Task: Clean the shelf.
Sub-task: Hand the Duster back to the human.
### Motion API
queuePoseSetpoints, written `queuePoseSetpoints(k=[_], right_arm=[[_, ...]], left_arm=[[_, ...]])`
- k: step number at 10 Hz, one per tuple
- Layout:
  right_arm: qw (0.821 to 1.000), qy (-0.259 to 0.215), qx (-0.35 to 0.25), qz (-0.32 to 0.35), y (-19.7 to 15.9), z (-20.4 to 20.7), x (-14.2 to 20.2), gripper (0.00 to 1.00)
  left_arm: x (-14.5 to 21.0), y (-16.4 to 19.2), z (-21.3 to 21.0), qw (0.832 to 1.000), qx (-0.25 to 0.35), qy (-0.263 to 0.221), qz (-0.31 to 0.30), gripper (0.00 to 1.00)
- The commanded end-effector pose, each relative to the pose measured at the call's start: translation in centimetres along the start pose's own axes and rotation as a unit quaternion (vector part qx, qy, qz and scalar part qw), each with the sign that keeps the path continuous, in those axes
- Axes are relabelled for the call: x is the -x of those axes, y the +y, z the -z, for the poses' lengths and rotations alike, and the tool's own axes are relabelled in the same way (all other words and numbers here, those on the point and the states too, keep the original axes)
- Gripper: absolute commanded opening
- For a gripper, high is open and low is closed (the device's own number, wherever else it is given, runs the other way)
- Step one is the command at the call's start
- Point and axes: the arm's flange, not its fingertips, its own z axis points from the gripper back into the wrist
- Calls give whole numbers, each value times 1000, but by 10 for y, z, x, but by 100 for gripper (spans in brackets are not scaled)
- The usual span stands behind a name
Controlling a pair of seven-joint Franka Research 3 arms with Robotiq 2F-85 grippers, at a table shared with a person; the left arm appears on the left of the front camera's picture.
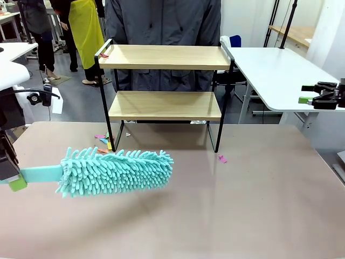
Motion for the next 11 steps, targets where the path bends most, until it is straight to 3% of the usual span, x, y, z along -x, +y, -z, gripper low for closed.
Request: queuePoseSetpoints(k=[1,11], right_arm=[[1000,2,-1,-2,1,1,-2,100],[1000,2,-1,-2,1,1,-2,100]], left_arm=[[-1,-1,1,1000,0,-8,2,13],[-1,-1,1,1000,0,-8,2,13]])
